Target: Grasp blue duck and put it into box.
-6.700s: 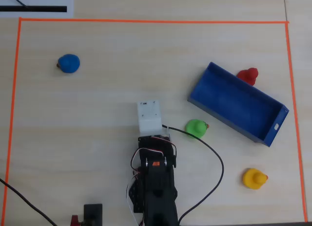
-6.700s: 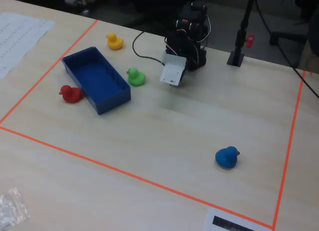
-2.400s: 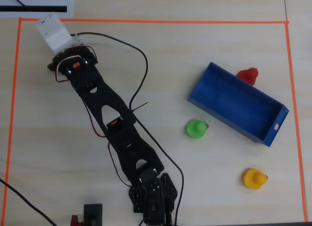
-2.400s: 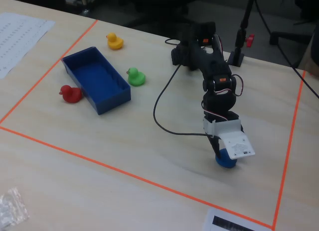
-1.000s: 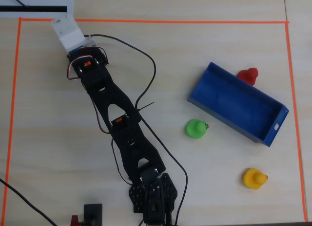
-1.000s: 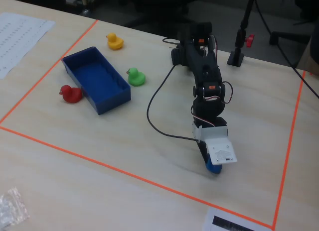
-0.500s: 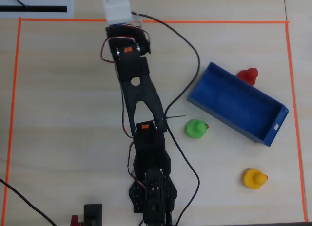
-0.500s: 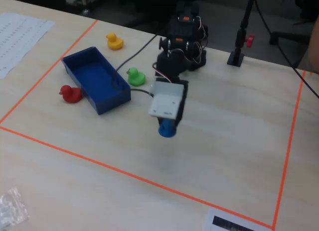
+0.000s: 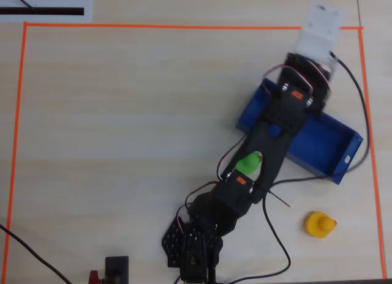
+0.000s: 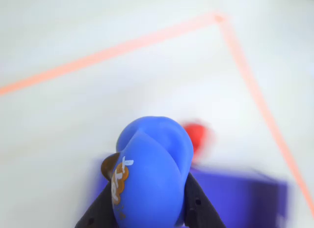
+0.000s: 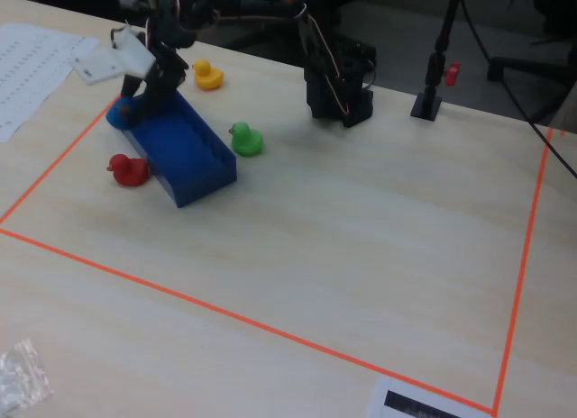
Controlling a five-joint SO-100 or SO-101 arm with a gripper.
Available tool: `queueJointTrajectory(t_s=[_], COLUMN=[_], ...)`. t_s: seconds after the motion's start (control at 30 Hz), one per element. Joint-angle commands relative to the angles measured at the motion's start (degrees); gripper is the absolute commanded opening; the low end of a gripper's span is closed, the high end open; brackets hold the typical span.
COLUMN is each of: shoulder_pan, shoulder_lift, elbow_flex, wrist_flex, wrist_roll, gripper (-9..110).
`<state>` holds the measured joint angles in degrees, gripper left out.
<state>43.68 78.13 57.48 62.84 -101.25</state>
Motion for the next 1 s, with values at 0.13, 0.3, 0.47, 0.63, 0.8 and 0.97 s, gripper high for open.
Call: queueJointTrajectory(t_s=[0.13,0.3,0.47,0.63,0.8,0.97], shoulder_pan=[20.04,20.65,17.93,15.56,15.29,15.03], shoulder_lift=[11.60,16.17,16.44,12.74,8.09,6.94], elbow_flex=[20.65,33.57,38.94,39.81,38.58,36.12], wrist_flex=[-5.10,-11.51,-17.05,-21.45,-25.58,-25.22], wrist_roll=[-7.12,-7.47,-6.94,-7.21,-7.56,-7.65], gripper=[0,0,0,0,10,17])
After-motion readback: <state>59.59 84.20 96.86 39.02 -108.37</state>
